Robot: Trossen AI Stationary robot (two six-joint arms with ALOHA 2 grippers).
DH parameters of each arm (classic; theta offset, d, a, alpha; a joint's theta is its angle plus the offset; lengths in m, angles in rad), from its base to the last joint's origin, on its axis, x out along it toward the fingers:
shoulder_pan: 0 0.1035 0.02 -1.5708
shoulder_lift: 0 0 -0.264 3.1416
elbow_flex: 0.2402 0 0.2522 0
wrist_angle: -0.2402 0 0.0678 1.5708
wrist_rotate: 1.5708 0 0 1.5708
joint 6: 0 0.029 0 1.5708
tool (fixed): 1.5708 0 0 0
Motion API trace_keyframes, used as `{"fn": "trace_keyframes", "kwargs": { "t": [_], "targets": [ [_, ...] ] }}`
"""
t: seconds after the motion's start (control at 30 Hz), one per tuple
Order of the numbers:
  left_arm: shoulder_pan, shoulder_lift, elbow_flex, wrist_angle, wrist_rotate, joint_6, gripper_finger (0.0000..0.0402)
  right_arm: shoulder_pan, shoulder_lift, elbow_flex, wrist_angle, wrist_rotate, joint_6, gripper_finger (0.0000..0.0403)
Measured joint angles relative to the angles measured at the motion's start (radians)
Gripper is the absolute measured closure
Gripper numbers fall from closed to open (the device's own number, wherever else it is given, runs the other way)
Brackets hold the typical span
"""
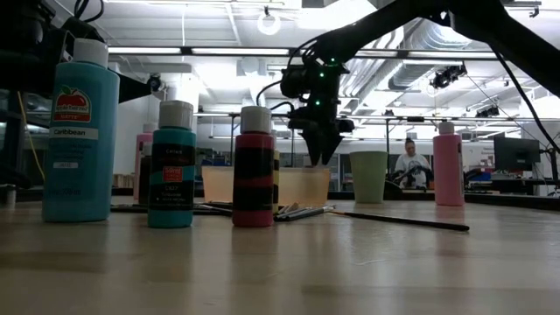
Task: Pick & Place Paint Supplies
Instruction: Put the small gray paint bottle into the orange bin
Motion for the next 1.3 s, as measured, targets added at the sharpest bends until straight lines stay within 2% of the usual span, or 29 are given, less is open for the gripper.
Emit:
{"fn": "trace_keyframes", "kwargs": {
  "t": [0.17,0.33,0.47,0.7,0.9,1.03,1.17,1.3],
  "targets": [
    [0.0,0.0,0.0,0.0,0.0,0.0,0.0402,0.001,-0.043,0.0,-0.048,-0.012,0.029,0.0214],
    [0.0,0.0,0.0,0.0,0.0,0.0,0.0402,0.021,-0.104,0.0,-0.179,-0.067,0.028,0.0214],
    [0.0,0.0,0.0,0.0,0.0,0.0,0.0402,0.054,-0.168,0.0,-0.278,-0.084,0.023,0.0214],
    [0.0,0.0,0.0,0.0,0.0,0.0,0.0402,0.134,-0.297,0.0,-0.347,-0.083,0.018,0.0214],
    [0.0,0.0,0.0,0.0,0.0,0.0,0.0402,0.273,-0.395,-0.004,-0.428,-0.084,0.018,0.0214],
    [0.0,0.0,0.0,0.0,0.0,0.0,0.0402,0.391,-0.496,-0.087,-0.444,-0.085,0.048,0.0214],
    [0.0,0.0,0.0,0.0,0.0,0.0,0.0402,0.535,-0.623,-0.244,-0.439,-0.083,0.18,0.0214],
    [0.0,0.0,0.0,0.0,0.0,0.0,0.0402,0.714,-0.744,-0.406,-0.426,-0.085,0.403,0.0214]
  ]
}}
